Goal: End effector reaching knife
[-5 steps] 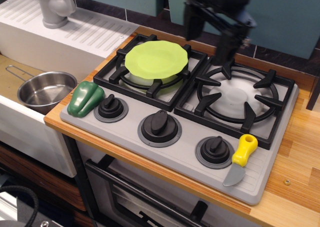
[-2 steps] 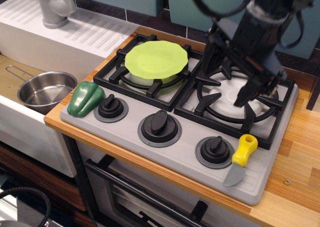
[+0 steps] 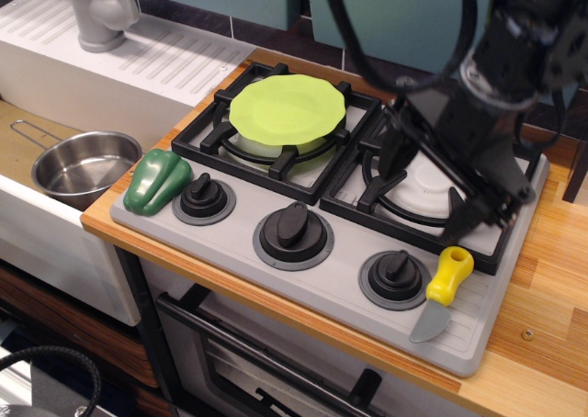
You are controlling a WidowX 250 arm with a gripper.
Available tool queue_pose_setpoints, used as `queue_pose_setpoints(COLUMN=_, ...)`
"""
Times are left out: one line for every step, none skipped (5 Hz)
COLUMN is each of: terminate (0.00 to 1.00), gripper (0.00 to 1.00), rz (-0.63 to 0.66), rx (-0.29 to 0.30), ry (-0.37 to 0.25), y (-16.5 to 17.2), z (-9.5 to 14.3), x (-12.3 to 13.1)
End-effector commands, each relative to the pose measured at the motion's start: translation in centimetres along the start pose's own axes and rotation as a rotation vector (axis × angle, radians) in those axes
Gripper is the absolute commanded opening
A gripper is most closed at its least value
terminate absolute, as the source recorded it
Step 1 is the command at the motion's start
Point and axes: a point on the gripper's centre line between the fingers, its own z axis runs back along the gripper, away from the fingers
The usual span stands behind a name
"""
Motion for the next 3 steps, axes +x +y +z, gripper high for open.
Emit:
queue_pose_setpoints(terminate=0.0, gripper=1.0, rz=0.021, rx=0.002, ry=-0.083, y=-1.0, z=0.1, x=-0.3)
queue_pose_setpoints(terminate=0.0, gripper=1.0, rz=0.025, rx=-0.002, ry=-0.108, y=-2.2, z=-1.1, x=-0.7)
queue_pose_setpoints(terminate=0.0, gripper=1.0, rz=0.033, rx=-0.002, ry=-0.121, y=-3.2, z=-2.0, x=-0.5)
